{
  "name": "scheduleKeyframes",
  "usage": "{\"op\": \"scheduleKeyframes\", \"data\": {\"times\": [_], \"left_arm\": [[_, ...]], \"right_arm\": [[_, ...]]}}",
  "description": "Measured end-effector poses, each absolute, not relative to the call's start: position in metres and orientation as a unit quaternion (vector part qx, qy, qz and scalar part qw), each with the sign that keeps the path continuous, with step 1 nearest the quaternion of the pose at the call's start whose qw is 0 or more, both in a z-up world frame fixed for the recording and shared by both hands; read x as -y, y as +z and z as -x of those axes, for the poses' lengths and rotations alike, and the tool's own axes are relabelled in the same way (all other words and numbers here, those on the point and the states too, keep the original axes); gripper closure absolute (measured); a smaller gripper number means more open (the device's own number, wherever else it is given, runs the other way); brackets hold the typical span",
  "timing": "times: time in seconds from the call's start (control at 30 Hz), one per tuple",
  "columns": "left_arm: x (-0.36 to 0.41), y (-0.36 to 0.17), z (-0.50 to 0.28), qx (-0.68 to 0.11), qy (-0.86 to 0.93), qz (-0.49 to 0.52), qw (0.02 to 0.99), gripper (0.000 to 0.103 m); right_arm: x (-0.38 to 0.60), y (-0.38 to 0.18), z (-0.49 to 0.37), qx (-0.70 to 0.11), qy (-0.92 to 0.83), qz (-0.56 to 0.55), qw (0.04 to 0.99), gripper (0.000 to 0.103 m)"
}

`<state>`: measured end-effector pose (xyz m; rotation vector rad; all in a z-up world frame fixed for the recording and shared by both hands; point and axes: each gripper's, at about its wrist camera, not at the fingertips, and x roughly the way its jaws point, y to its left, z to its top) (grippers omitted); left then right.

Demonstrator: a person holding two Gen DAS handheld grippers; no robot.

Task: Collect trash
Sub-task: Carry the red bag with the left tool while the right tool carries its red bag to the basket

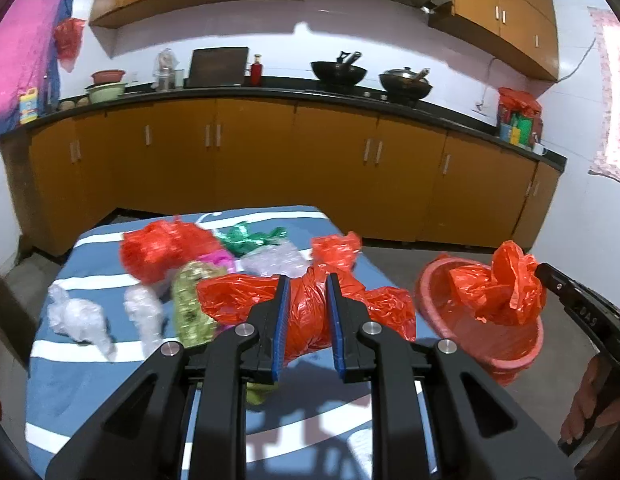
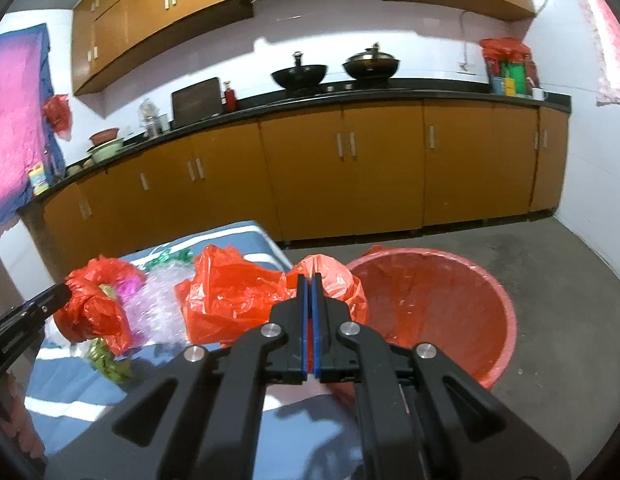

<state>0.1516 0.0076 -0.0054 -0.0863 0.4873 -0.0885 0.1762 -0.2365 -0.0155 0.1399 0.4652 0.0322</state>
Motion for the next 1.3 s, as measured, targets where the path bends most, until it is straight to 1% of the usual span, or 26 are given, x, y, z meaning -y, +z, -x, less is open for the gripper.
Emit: {"op": "scheduleKeyframes", "data": {"times": [0.4,0.73,0.97,1.2,1.27,1.3], "left_arm": [[0.070,-0.003,-0.186,-0.249,-0.119,0.034,0.961,0.085],[0.146,-0.017,-0.228,-0.265,-0.179,0.006,0.948,0.085],[0.178,-0.034,-0.250,-0.282,-0.202,-0.008,0.938,0.084],[0.192,-0.047,-0.262,-0.295,-0.208,-0.016,0.932,0.084],[0.193,-0.049,-0.265,-0.296,-0.210,-0.017,0.932,0.084],[0.194,-0.050,-0.267,-0.298,-0.211,-0.016,0.931,0.082]], "right_arm": [[0.307,-0.020,-0.188,-0.222,-0.069,-0.101,0.967,0.100],[0.351,-0.028,-0.210,-0.223,-0.115,-0.119,0.961,0.100],[0.371,-0.036,-0.231,-0.230,-0.125,-0.139,0.955,0.100],[0.376,-0.043,-0.246,-0.235,-0.124,-0.150,0.952,0.100],[0.374,-0.045,-0.250,-0.237,-0.120,-0.151,0.952,0.099],[0.375,-0.046,-0.252,-0.239,-0.117,-0.153,0.952,0.098]]}}
